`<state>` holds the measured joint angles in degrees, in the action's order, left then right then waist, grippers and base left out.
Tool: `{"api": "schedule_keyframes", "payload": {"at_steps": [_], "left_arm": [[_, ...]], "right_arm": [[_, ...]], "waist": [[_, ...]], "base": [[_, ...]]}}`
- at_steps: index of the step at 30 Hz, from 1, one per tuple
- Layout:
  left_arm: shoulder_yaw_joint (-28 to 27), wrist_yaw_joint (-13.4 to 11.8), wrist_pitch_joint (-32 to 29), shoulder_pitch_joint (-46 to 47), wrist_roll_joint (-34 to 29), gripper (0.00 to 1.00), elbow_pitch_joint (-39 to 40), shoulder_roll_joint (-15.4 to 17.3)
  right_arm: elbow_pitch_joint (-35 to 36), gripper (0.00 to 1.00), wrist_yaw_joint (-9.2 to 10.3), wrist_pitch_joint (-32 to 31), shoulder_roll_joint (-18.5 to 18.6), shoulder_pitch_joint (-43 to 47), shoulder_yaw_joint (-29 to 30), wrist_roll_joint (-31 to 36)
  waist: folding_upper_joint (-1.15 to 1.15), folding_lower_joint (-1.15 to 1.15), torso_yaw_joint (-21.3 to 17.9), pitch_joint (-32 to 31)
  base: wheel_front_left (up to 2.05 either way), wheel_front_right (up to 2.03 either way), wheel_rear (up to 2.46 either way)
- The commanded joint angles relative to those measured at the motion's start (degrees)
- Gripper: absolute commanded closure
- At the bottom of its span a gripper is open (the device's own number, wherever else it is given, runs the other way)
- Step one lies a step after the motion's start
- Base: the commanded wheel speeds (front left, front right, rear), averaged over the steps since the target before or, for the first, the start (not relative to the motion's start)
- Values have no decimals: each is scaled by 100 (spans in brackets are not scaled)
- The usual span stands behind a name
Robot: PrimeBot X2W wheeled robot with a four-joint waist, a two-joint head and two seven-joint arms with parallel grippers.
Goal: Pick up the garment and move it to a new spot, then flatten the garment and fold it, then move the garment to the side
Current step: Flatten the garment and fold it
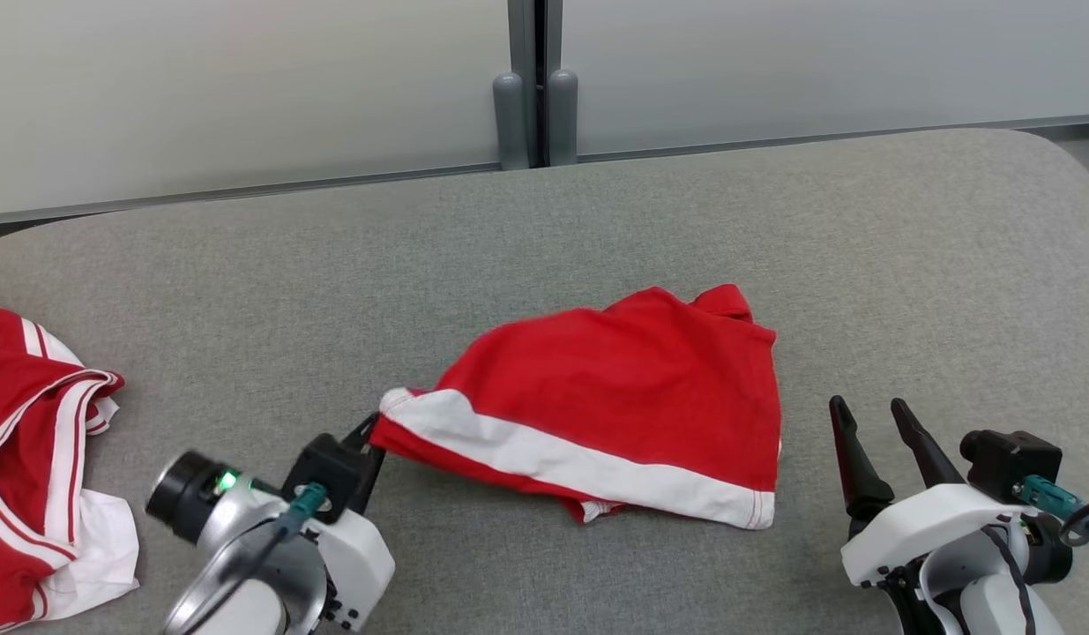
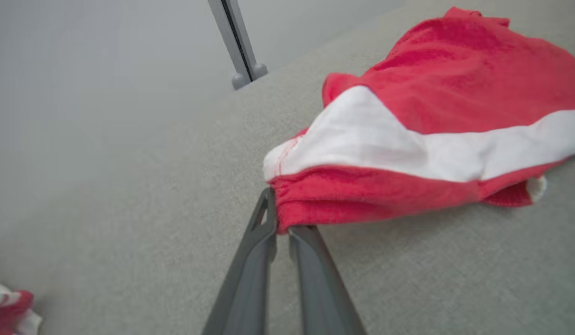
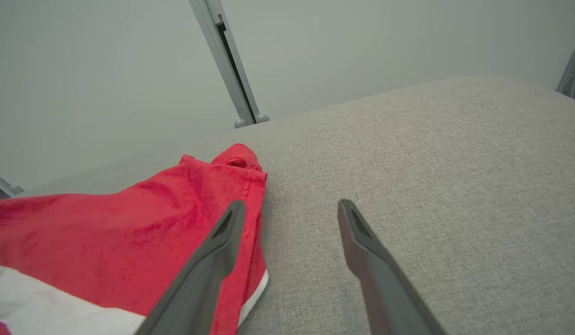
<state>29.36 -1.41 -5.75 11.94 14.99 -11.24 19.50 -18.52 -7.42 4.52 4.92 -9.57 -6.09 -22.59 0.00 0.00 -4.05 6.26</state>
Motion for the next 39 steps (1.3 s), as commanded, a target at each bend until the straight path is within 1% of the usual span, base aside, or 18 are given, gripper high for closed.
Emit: {"api": "schedule_keyframes", "payload": {"at_steps": [1,4,5,7,10,13,14,15,18,21,26,27,28,30,33,36,39], "left_arm": [[203,-106,126,206,-511,100,69,176],[594,-128,112,438,-1213,100,-18,418],[594,-128,112,438,-1213,100,-18,418],[884,-88,21,494,-1589,100,-225,507],[1150,-83,-42,489,-1880,100,-642,522],[1234,-179,-32,404,-1879,100,-1068,394],[1204,-224,-16,382,-1821,77,-1187,345],[1166,-265,45,366,-1761,0,-1262,287],[988,-394,208,352,-1528,0,-1308,178],[716,-523,255,198,-1230,0,-1127,200],[292,-739,77,-180,-791,0,-420,442],[86,-817,31,-326,-557,0,-109,485],[-52,-828,24,-409,-344,0,16,460],[-281,-785,17,-493,37,0,207,379],[-630,-566,-5,-509,915,0,304,23],[-895,-269,-152,-303,1683,0,51,-270],[-983,-33,-310,-36,2086,0,-403,-444]], "right_arm": [[-16,0,-13,24,8,-61,-23,32],[-38,0,-13,43,10,-87,-53,26],[-38,0,-13,43,10,-87,-53,26],[-62,0,-13,54,20,-117,-65,41],[-105,0,-13,75,29,-154,-97,43],[-157,0,-13,81,48,-161,-100,43],[-170,0,-13,77,51,-161,-105,45],[-183,0,-13,82,58,-155,-102,45],[-203,0,-13,82,87,-113,-75,53],[-216,0,-13,63,109,-68,-56,63],[-211,0,-13,34,116,23,37,86],[-203,0,-13,28,109,56,48,91],[-193,0,-13,20,102,53,45,89],[-162,0,-13,6,92,26,34,96],[-139,0,-13,-6,88,-15,8,93],[-120,0,-13,-33,81,-63,-46,107],[-127,0,-13,-48,94,-100,-102,99]], "waist": [[0,0,17,22],[0,0,30,63],[0,0,30,63],[0,0,31,93],[0,0,12,122],[0,0,8,128],[0,0,9,122],[0,0,15,112],[0,0,58,54],[0,0,89,-51],[0,0,188,-203],[0,0,217,-235],[0,0,224,-239],[0,0,223,-219],[0,0,209,-158],[0,0,155,-73],[0,0,68,-16]], "base": [[0,0,0],[0,0,0],[0,0,0],[0,0,0],[0,0,0],[0,0,0],[0,0,0],[0,0,0],[0,0,0],[0,0,0],[0,0,0],[0,0,0],[0,0,0],[0,0,0],[0,0,0],[0,0,0],[0,0,0]]}}
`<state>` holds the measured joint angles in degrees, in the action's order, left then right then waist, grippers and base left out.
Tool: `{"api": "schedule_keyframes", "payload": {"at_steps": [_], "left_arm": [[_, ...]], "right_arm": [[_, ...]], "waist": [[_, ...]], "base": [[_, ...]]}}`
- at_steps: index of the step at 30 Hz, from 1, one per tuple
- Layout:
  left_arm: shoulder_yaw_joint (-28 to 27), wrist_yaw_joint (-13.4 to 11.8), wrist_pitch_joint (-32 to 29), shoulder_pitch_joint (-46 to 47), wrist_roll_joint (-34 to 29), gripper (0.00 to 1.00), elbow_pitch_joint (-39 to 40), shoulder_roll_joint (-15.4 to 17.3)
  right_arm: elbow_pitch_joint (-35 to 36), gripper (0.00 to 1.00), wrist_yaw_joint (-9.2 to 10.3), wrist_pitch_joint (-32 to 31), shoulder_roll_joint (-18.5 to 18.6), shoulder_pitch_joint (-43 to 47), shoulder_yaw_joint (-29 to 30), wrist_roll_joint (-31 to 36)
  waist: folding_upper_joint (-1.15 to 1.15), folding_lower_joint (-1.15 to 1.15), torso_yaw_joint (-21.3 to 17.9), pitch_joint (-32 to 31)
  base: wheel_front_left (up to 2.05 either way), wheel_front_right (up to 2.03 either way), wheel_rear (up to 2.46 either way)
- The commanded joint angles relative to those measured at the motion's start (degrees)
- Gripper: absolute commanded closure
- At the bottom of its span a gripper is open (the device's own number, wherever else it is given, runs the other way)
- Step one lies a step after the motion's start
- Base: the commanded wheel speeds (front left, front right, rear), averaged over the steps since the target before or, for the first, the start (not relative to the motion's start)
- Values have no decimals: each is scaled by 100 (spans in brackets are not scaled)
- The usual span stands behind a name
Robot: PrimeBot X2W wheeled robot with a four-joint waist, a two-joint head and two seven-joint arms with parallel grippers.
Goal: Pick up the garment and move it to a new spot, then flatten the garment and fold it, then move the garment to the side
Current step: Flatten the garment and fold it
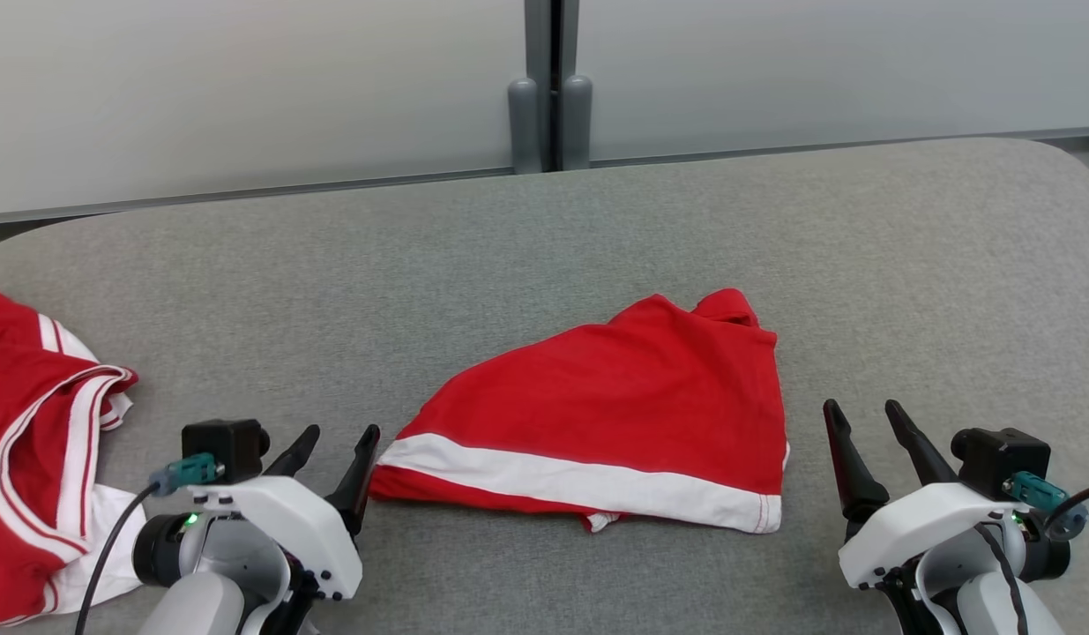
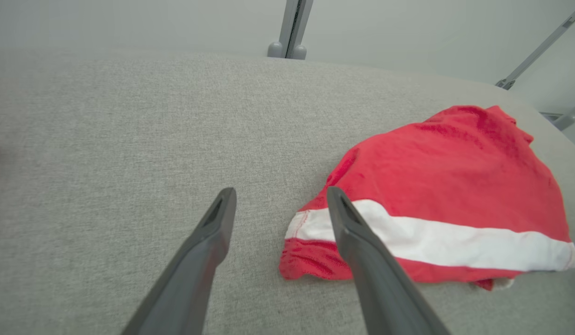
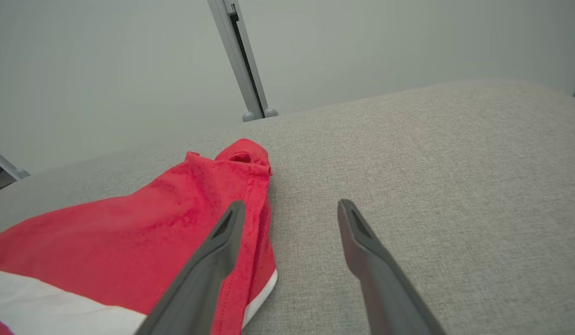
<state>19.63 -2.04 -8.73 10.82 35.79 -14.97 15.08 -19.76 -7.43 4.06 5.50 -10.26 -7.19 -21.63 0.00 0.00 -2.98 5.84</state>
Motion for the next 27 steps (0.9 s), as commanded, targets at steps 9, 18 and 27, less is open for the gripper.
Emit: {"api": "schedule_keyframes", "payload": {"at_steps": [9,18,27], "left_arm": [[249,555,-368,368,242,0,-904,-50],[498,713,-488,284,223,0,-842,19],[8,460,-604,440,461,0,-371,403]], "right_arm": [[-28,0,-11,-1,70,-67,-18,-26],[-58,0,-11,43,25,-86,-24,-32],[-102,0,-12,83,34,-110,40,-28]], "waist": [[0,0,-258,84],[0,0,-310,121],[0,0,-318,180]], "base": [[0,0,0],[0,0,0],[0,0,0]]}}
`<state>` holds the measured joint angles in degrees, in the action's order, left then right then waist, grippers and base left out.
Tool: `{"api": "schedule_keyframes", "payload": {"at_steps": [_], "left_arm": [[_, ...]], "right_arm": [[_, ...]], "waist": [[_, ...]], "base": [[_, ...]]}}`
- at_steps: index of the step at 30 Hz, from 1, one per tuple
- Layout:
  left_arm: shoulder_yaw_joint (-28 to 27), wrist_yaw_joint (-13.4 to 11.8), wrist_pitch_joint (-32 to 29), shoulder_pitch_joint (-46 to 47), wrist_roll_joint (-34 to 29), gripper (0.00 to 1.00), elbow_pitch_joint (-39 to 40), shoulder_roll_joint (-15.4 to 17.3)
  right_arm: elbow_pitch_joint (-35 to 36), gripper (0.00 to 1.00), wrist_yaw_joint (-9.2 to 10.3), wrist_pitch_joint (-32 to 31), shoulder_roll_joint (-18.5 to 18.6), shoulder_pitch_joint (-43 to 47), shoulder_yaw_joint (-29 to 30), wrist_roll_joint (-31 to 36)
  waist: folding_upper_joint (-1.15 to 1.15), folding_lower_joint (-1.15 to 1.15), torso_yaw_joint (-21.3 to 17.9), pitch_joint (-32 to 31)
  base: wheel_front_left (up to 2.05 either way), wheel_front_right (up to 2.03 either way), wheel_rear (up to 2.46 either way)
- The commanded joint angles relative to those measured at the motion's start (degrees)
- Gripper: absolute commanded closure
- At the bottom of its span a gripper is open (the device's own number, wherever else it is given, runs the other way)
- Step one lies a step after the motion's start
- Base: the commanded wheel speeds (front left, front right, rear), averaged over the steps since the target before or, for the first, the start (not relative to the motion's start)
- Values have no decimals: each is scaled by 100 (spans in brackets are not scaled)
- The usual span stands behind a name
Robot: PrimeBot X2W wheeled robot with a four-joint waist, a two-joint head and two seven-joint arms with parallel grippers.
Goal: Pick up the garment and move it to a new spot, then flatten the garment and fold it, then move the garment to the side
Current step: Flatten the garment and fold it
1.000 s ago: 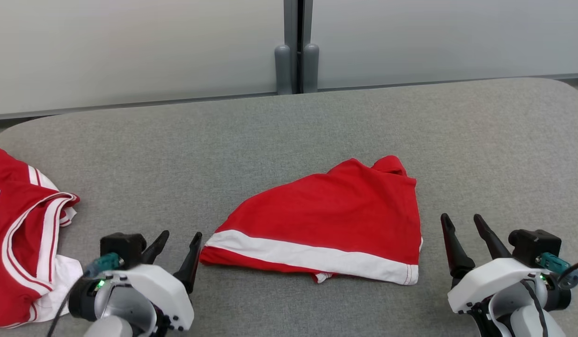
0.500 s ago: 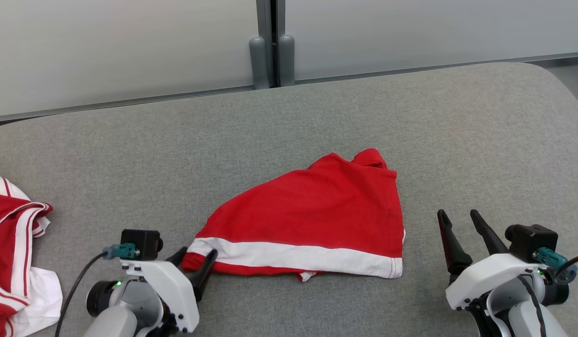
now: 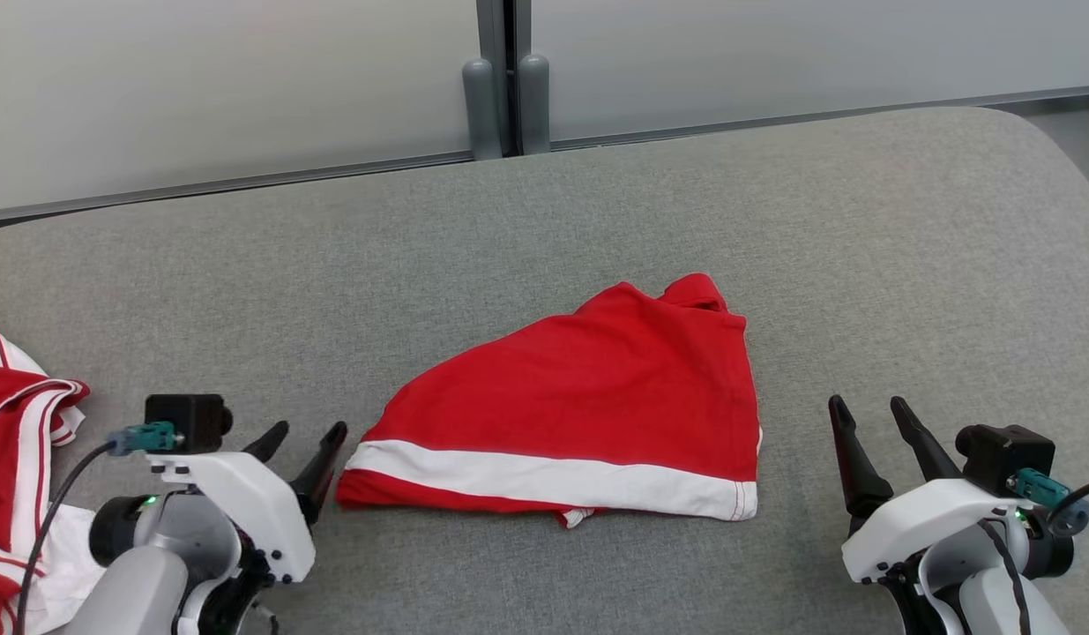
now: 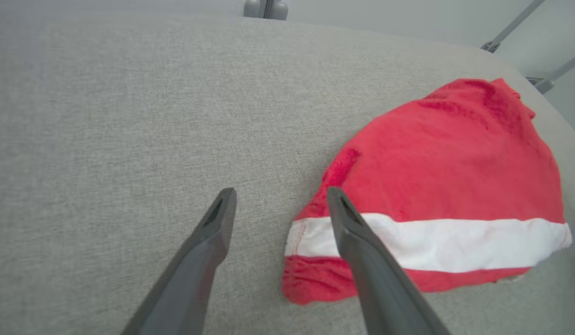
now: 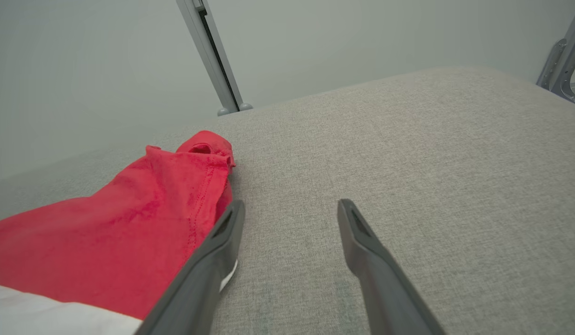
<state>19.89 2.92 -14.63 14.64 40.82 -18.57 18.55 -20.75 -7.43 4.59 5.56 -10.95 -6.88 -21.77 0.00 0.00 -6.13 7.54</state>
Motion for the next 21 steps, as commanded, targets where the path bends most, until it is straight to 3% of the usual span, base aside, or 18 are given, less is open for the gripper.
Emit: {"api": "schedule_keyframes", "payload": {"at_steps": [1,4,16,21], "left_arm": [[-20,-61,-62,71,-35,0,-29,57],[72,-99,-194,98,-88,0,-188,91],[557,170,-195,-111,-113,0,-266,-202],[622,86,-142,-94,-201,0,-269,-206]], "right_arm": [[-8,0,-12,31,16,-61,2,-11],[-19,0,-12,33,-9,-96,-25,-15],[-89,0,-12,69,-1,-115,-14,-26],[-115,0,-12,63,-29,-143,-44,-25]], "waist": [[0,0,-6,22],[0,0,-13,66],[0,0,-19,82],[0,0,-13,71]], "base": [[0,0,0],[0,0,0],[0,0,0],[0,0,0]]}}
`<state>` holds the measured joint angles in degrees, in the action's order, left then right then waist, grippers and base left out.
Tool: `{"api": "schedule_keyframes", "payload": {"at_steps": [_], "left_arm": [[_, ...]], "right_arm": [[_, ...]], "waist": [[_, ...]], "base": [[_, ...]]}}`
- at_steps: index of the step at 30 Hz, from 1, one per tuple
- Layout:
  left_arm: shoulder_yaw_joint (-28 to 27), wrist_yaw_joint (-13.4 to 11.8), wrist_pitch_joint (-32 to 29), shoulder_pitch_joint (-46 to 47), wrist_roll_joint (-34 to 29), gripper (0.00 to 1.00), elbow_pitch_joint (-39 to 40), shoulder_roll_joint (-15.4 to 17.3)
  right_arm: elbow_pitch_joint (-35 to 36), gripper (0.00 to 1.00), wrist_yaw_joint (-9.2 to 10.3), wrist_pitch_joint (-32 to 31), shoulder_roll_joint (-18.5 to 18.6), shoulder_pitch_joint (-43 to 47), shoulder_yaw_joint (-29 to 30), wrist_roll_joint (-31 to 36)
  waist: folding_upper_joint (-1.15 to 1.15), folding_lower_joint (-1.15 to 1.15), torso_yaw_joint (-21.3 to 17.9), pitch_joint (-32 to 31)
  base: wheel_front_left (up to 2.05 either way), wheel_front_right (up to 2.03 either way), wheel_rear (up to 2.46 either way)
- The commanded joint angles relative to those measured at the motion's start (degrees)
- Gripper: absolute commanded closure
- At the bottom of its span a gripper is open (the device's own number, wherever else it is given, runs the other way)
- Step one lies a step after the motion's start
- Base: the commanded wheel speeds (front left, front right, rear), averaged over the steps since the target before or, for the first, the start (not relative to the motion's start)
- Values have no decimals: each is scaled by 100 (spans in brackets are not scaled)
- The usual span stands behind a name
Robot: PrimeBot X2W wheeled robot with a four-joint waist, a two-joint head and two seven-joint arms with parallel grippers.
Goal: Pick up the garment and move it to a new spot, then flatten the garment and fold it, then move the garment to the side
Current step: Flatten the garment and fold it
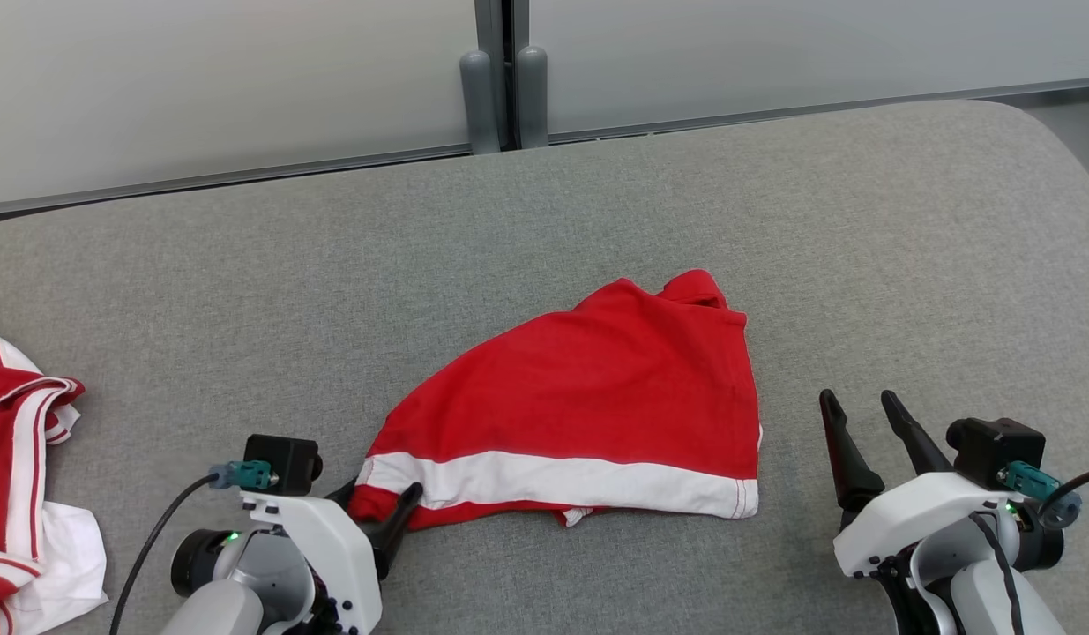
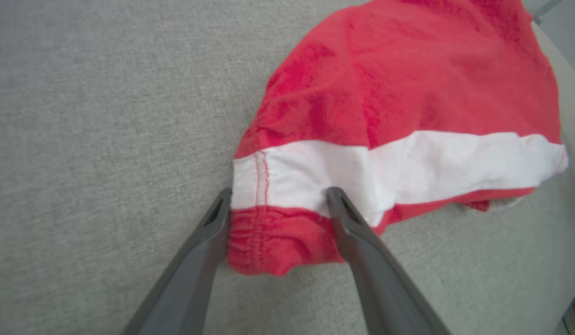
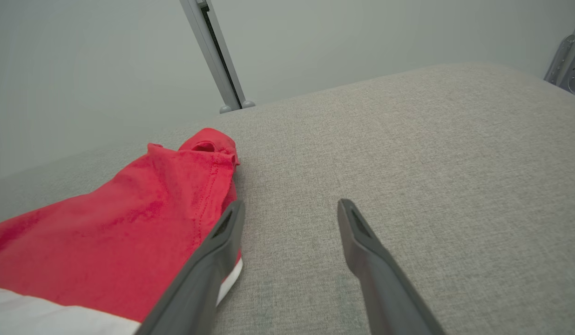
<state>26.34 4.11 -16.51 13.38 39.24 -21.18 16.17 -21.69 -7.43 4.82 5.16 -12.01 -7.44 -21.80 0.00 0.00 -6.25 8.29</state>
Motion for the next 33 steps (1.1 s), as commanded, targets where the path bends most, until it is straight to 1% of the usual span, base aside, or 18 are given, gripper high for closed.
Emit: {"api": "schedule_keyframes", "payload": {"at_steps": [1,3,4,5,6,7,8,9,10,14,17,20,21,22,23,31,32,33], "left_arm": [[-52,-52,83,58,-26,0,9,32],[-116,-61,143,93,28,0,76,30],[-149,-63,159,99,64,5,117,39],[-189,-66,182,93,101,21,160,53],[-213,-67,173,79,137,38,207,60],[-213,-67,173,79,137,38,207,60],[-225,-72,154,54,161,57,257,62],[-235,-68,147,25,183,67,301,68],[-238,-71,127,-4,199,100,340,75],[-197,-94,69,-117,231,100,424,95],[-196,-129,193,-132,154,100,492,94],[-245,-242,305,-152,106,100,514,94],[-261,-268,308,-134,101,77,499,97],[-259,-270,305,-105,99,11,473,96],[-268,-269,265,-73,156,0,444,72],[-191,-153,51,256,238,0,-12,37],[-161,-119,28,272,254,2,-65,19],[-136,-101,0,291,264,37,-150,30]], "right_arm": [[-25,0,-12,44,9,-40,5,-27],[-33,0,-12,46,21,-43,11,-37],[-40,0,-12,49,29,-37,18,-38],[-49,0,-12,53,32,-27,25,-38],[-55,0,-12,49,32,-16,32,-39],[-55,0,-12,49,32,-16,32,-39],[-64,0,-12,47,30,-1,38,-39],[-74,0,-12,51,27,16,37,-42],[-86,0,-12,51,21,30,38,-44],[-132,0,-12,51,2,42,19,-54],[-152,0,-12,65,11,37,26,-60],[-154,0,-12,57,14,38,9,-54],[-153,0,-12,51,13,34,3,-52],[-151,0,-12,43,12,26,-6,-54],[-150,0,-12,38,13,13,-12,-56],[-161,0,-12,17,33,-44,-91,-86],[-169,0,-12,19,33,-46,-96,-86],[-186,0,-12,27,34,-46,-99,-91]], "waist": [[0,0,-2,-7],[0,0,0,-21],[0,0,1,-30],[0,0,4,-42],[0,0,8,-57],[0,0,8,-57],[0,0,15,-76],[0,0,24,-96],[0,0,35,-114],[0,0,94,-181],[0,0,152,-202],[0,0,204,-212],[0,0,215,-211],[0,0,220,-207],[0,0,222,-199],[0,0,99,-103],[0,0,82,-105],[0,0,53,-111]], "base": [[0,0,0],[0,0,0],[0,0,0],[0,0,0],[0,0,0],[0,0,0],[0,0,0],[0,0,0],[0,0,0],[0,0,0],[0,0,0],[0,0,0],[0,0,0],[0,0,0],[0,0,0],[0,0,0],[0,0,0],[0,0,0]]}}
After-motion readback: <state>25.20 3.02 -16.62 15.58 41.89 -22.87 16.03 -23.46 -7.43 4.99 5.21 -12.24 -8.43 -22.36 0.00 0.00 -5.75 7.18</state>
